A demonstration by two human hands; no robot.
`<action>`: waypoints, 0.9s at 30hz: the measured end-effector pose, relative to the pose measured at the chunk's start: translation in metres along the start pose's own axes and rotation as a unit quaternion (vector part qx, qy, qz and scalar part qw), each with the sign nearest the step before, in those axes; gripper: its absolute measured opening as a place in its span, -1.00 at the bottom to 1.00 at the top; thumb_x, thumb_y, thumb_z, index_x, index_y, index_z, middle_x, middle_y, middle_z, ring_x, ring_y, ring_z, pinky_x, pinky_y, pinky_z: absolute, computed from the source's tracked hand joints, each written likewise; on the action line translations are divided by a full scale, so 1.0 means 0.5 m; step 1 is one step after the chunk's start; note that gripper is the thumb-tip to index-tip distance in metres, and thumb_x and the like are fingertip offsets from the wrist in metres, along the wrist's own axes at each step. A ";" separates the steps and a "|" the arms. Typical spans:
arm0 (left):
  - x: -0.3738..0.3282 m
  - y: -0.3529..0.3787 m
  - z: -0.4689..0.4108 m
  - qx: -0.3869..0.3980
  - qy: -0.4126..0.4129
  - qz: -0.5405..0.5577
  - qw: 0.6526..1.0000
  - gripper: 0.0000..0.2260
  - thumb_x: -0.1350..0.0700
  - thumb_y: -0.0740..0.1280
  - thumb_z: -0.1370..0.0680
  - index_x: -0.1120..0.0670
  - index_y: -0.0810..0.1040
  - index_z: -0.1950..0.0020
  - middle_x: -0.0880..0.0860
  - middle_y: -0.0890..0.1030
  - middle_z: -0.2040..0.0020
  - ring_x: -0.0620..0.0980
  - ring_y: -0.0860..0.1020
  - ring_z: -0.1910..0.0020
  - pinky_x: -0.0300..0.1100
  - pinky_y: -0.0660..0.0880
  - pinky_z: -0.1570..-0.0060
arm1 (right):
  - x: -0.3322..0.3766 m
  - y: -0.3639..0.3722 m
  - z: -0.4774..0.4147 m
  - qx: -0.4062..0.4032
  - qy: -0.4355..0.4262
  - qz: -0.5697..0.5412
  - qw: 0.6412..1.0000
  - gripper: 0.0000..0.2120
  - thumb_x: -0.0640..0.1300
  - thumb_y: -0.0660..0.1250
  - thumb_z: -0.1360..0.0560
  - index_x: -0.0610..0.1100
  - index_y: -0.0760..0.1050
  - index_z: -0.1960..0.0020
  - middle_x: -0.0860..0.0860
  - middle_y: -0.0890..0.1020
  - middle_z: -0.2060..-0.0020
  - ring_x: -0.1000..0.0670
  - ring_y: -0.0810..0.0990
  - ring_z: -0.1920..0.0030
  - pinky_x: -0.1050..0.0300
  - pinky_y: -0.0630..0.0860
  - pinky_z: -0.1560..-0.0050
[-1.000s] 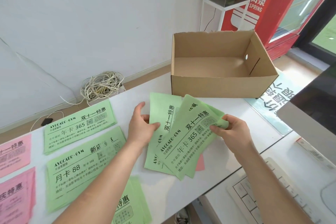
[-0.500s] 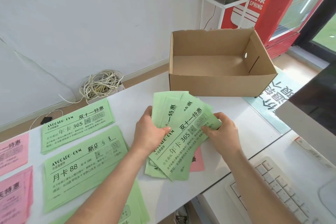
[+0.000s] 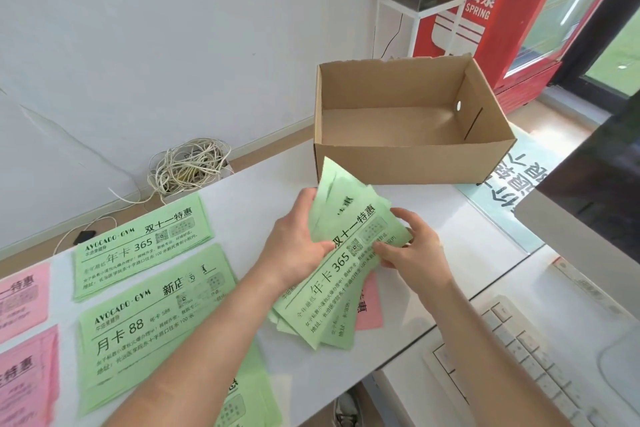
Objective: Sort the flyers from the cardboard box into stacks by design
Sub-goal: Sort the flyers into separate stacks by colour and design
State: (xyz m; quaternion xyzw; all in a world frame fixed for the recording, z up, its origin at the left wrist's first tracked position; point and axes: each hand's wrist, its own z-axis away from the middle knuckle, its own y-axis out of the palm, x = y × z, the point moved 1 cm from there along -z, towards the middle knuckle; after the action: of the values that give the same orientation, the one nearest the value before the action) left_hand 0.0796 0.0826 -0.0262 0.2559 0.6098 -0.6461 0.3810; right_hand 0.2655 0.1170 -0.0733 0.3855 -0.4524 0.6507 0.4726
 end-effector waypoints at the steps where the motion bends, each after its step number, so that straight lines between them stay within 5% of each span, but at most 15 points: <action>1: -0.010 -0.001 0.003 -0.005 0.027 -0.045 0.999 -0.44 0.22 0.48 -0.39 -0.19 0.29 -0.19 -0.13 0.62 0.09 -0.06 0.61 0.10 -0.21 0.51 0.03 | 0.004 -0.002 0.003 -0.012 -0.029 0.060 0.998 -0.27 -0.27 0.51 -0.35 0.03 0.29 -0.42 -0.03 0.55 -0.09 0.00 0.60 0.00 -0.02 0.60 -0.03; 5: -0.066 -0.027 0.008 0.013 0.187 -0.189 0.964 -0.35 0.29 0.35 -0.41 -0.27 0.15 -0.27 0.02 0.63 0.03 0.11 0.58 0.13 -0.10 0.48 0.12 | 0.062 -0.040 0.031 -0.067 -0.237 0.161 0.956 0.12 -0.22 0.58 -0.27 0.33 -0.11 -0.47 0.10 0.26 -0.41 0.13 0.33 -0.35 0.03 0.37 -0.29; 10: -0.118 -0.033 -0.004 0.002 0.289 -0.351 0.891 -0.34 0.27 0.28 -0.45 -0.22 0.01 -0.34 -0.03 0.57 0.17 0.12 0.52 0.20 -0.08 0.42 0.26 | 0.103 -0.065 0.046 -0.064 -0.373 0.216 0.900 0.01 -0.33 0.50 -0.34 0.31 -0.02 -0.46 0.27 0.51 -0.06 0.11 0.55 0.07 -0.11 0.51 -0.09; 12: -0.100 -0.041 -0.012 0.012 0.254 -0.357 0.899 -0.43 0.19 0.31 -0.47 -0.22 0.14 -0.33 -0.07 0.59 0.10 0.10 0.54 0.13 -0.13 0.37 0.26 | 0.089 -0.066 0.043 -0.056 -0.338 0.222 0.913 -0.07 -0.35 0.44 -0.40 0.35 0.02 -0.43 0.22 0.56 -0.08 -0.06 0.58 0.12 -0.11 0.55 -0.03; 15: -0.040 -0.060 -0.016 0.007 0.170 -0.357 0.918 -0.67 0.11 0.32 -0.50 -0.16 0.43 -0.22 -0.05 0.64 -0.02 0.10 0.57 0.02 -0.12 0.39 0.16 | 0.055 -0.067 0.038 -0.043 -0.263 0.202 0.942 -0.13 -0.36 0.37 -0.45 0.39 0.05 -0.39 0.02 0.59 0.18 -0.09 0.60 0.13 -0.10 0.57 0.03; 19: 0.014 -0.068 -0.009 -0.048 0.093 -0.273 0.956 -0.90 0.10 0.39 -0.48 -0.06 0.60 0.03 -0.02 0.66 0.16 0.09 0.57 0.16 -0.10 0.46 0.19 | 0.044 -0.063 0.037 -0.040 -0.231 0.173 0.957 -0.15 -0.33 0.35 -0.48 0.40 0.01 -0.40 0.03 0.60 0.20 -0.04 0.61 0.11 0.00 0.58 0.03; 22: 0.012 -0.074 0.000 -0.104 0.044 -0.150 0.982 -0.90 0.14 0.45 -0.43 -0.07 0.63 0.13 -0.09 0.65 0.25 -0.02 0.51 0.31 -0.17 0.43 0.22 | 0.063 -0.063 0.041 -0.039 -0.226 0.153 0.961 -0.11 -0.34 0.34 -0.48 0.46 -0.03 -0.38 -0.02 0.64 0.18 -0.05 0.62 0.11 0.02 0.58 0.03; 27: -0.003 -0.151 0.039 -0.164 -0.004 0.018 0.986 -0.75 0.21 0.52 -0.36 -0.14 0.60 0.16 -0.18 0.63 0.22 -0.08 0.58 0.15 -0.17 0.52 0.04 | 0.134 -0.049 0.065 0.017 -0.251 0.127 0.959 -0.09 -0.37 0.35 -0.47 0.58 0.05 -0.27 0.06 0.66 0.14 0.00 0.66 0.10 0.01 0.63 0.07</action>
State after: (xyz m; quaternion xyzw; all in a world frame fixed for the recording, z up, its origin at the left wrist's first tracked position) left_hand 0.0224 0.0608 0.0219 0.1984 0.7015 -0.5309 0.4321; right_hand 0.2742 0.1076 0.0040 0.4836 -0.5906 0.5955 0.2505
